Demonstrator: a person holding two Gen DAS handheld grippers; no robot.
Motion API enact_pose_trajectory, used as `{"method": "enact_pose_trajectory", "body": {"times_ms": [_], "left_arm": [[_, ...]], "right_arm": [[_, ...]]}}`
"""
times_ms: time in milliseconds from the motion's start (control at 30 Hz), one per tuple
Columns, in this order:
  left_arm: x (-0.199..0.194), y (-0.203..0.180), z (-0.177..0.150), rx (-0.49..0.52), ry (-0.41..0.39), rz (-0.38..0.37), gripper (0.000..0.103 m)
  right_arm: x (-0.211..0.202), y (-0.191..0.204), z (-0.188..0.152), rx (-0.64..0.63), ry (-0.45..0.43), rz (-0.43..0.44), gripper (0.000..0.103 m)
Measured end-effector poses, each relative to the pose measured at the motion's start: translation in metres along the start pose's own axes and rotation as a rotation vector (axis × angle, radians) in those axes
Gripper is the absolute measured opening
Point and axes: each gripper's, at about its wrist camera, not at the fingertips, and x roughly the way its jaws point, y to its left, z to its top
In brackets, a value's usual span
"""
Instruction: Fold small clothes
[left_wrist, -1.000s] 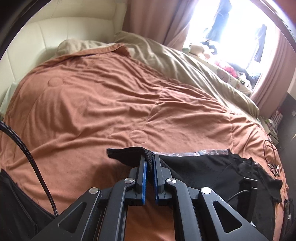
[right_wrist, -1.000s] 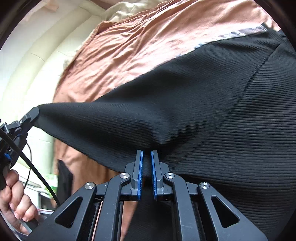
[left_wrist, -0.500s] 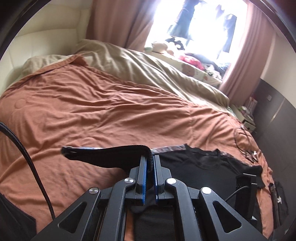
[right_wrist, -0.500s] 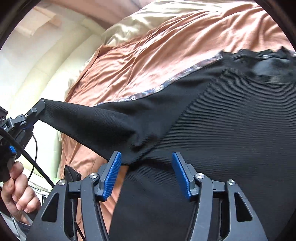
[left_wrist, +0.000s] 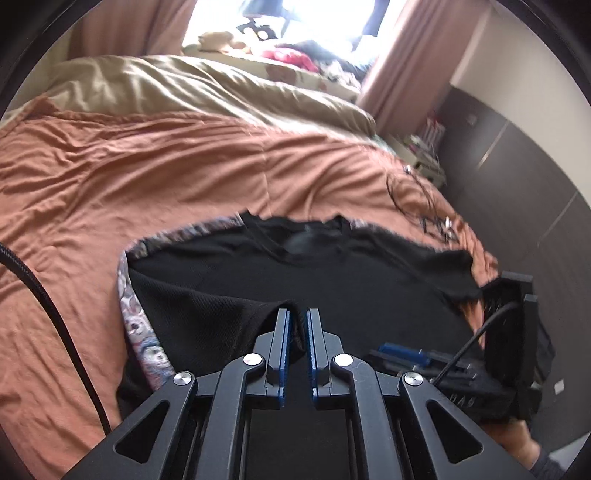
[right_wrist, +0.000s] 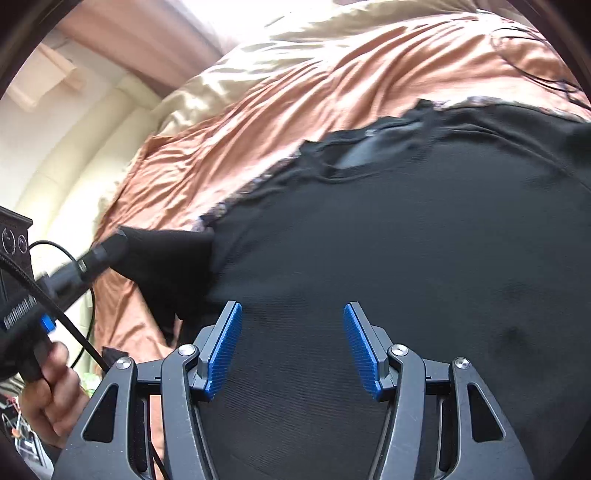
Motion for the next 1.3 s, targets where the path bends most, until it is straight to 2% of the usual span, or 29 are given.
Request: {"method": "enact_pose_trajectory", "body": {"times_ms": [100, 333, 567, 733, 967, 1100, 1267, 1300], "left_arm": [[0.004, 0.005, -0.01, -0.007, 0.031, -0.01, 0.012], [-0.026, 0.051, -0.03, -0.103, 0.007, 0.115, 0.012], [-0.061, 0.108, -0.077, -0.232, 0.029, 0.221, 0.012], [-0.083, 0.137, -0.111, -0.324, 0.009, 0.274, 0.012], [-0.083, 0.157, -0.147, -0.413, 0.012, 0.286, 0.012], [-0.085, 0.163, -0.158, -0.441, 0.009, 0.282, 0.012], [-0.086, 0.169, -0.165, -0.447, 0.015, 0.29, 0.012], [-0.086, 0.171, -0.165, -0.445, 0.017, 0.293, 0.012]], "right_arm": [[-0.008, 0.0, -0.002, -0.018, 0.0, -0.038, 0.055], [-0.014, 0.03, -0.006, -0.125, 0.01, -0.053, 0.055], [0.026, 0.079, -0.006, -0.27, 0.087, -0.059, 0.055], [0.06, 0.114, -0.014, -0.404, 0.133, -0.077, 0.055], [0.106, 0.146, -0.028, -0.546, 0.174, -0.128, 0.055], [0.122, 0.157, -0.033, -0.574, 0.187, -0.138, 0.055], [0.144, 0.165, -0.04, -0.596, 0.201, -0.194, 0.055], [0.148, 0.165, -0.041, -0.604, 0.203, -0.205, 0.05]]}}
